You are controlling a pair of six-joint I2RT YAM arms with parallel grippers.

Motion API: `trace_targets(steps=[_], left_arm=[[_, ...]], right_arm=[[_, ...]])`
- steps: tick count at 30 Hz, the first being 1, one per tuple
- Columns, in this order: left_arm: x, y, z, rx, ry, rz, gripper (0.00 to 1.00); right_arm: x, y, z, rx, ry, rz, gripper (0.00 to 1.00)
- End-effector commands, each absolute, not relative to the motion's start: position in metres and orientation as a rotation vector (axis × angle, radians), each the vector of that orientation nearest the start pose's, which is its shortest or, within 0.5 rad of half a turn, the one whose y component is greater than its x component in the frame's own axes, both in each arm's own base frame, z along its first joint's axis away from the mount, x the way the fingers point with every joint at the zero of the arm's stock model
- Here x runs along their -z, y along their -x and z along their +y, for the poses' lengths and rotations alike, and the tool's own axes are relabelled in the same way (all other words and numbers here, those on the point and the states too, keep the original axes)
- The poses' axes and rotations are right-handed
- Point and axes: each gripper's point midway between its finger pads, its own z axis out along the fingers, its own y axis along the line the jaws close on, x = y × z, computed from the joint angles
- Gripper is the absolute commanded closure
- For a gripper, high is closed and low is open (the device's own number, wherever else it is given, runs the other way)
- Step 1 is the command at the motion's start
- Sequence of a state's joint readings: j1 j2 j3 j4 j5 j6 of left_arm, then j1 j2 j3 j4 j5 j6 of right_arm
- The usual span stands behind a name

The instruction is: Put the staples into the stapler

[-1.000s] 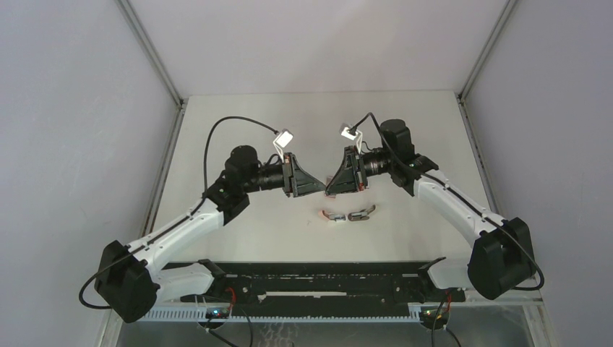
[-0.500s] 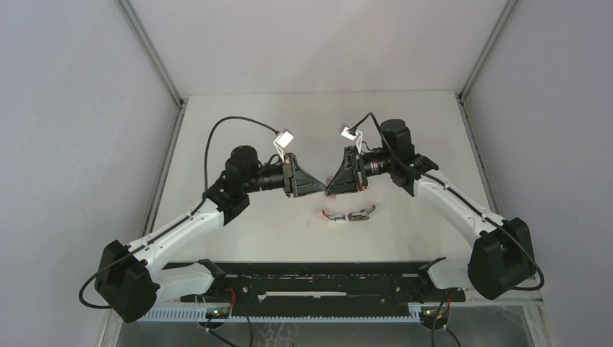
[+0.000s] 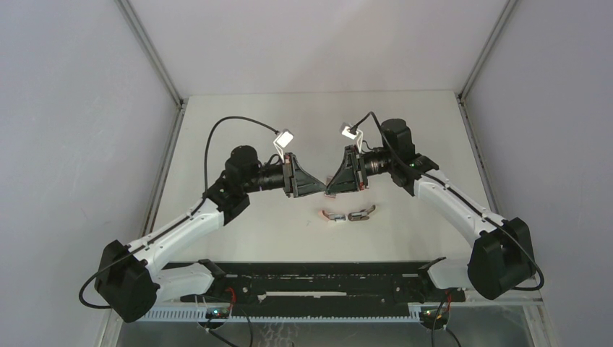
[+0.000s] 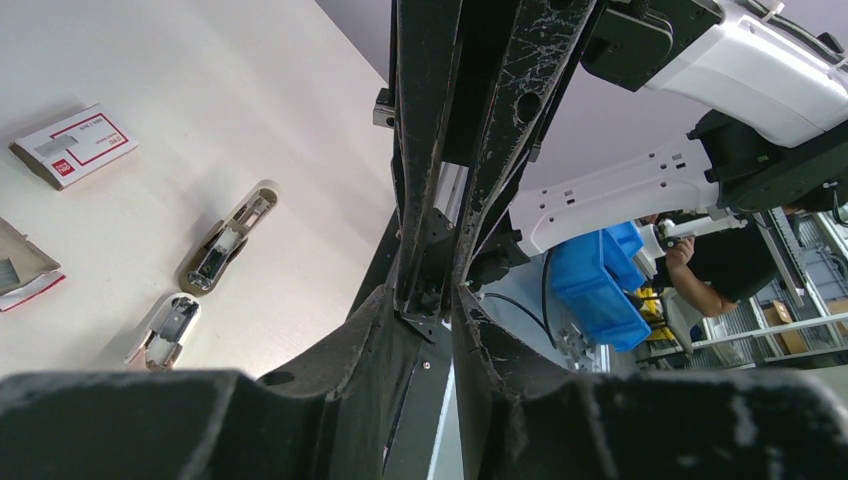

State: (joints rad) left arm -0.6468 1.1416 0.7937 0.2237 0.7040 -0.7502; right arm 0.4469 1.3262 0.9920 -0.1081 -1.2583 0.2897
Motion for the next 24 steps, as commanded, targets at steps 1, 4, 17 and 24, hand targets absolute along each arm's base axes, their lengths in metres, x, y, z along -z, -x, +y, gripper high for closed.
trace_targets(steps=[1,4,17,24], left_arm=[[-0.286,-0.187,-0.319,1.615,-0.549,1.835,0.69],[-0.286,-0.187,-0.319,1.616,-0.546,1.835,0.72],[-0.269,-0.199,-0.317,1.584,-0.402,1.909,0.85],[-0.226,-0.235,-0.288,1.510,-0.078,2.058,0.89]], right_arm=[[-0.284,-0.198,0.283,-1.678,1.049,1.713,0.88],[-0.284,-0.199,0.283,-1.673,1.043,1.716,0.88],[-0.271,-0.217,0.281,-1.615,0.967,1.766,0.64],[-0.256,-0.240,0.265,-1.541,0.814,1.815,0.55]])
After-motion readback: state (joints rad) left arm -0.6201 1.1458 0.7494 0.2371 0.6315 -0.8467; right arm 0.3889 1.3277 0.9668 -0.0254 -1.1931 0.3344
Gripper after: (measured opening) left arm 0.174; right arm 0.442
